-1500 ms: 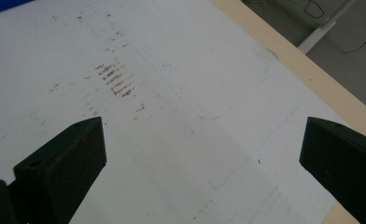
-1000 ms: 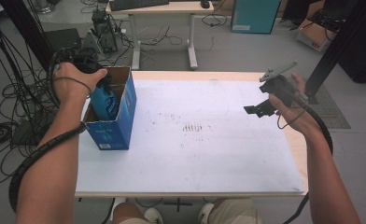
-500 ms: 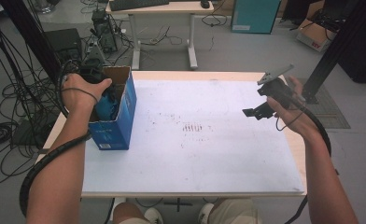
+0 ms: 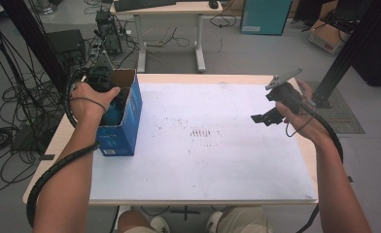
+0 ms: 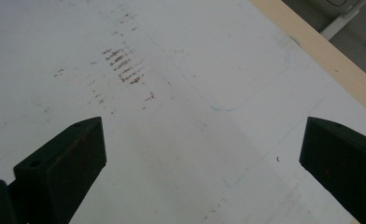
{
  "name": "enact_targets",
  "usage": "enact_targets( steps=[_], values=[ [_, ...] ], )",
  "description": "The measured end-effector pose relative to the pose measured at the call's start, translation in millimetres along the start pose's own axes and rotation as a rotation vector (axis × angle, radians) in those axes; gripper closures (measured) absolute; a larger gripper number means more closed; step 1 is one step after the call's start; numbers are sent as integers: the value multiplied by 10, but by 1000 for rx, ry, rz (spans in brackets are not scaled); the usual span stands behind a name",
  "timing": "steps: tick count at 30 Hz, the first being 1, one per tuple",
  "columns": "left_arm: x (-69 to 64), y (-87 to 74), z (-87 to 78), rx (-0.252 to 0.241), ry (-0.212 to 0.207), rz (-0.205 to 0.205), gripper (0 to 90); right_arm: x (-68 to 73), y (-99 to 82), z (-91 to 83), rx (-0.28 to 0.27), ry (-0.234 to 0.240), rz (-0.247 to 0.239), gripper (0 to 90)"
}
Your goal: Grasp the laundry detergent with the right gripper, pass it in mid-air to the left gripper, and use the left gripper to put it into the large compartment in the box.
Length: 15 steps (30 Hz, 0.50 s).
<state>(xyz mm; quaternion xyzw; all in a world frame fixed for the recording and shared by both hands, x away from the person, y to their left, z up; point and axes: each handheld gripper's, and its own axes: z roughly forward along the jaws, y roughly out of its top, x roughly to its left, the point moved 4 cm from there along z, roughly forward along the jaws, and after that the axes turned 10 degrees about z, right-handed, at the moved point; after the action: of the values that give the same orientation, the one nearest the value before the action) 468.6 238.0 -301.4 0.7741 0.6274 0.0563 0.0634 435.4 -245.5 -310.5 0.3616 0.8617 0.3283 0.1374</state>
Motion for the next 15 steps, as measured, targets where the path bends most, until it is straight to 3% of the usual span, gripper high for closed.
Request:
enact_targets(
  steps=[11,12,15],
  values=[
    [-23,-66,111,17,-6,7,368,3,46,33,15,-8,-6,2],
    [-18,-74,111,20,-8,8,368,26,44,30,25,-12,23,2],
    [-5,-98,112,12,-15,5,367,28,62,33,22,-12,18,2]
  ],
)
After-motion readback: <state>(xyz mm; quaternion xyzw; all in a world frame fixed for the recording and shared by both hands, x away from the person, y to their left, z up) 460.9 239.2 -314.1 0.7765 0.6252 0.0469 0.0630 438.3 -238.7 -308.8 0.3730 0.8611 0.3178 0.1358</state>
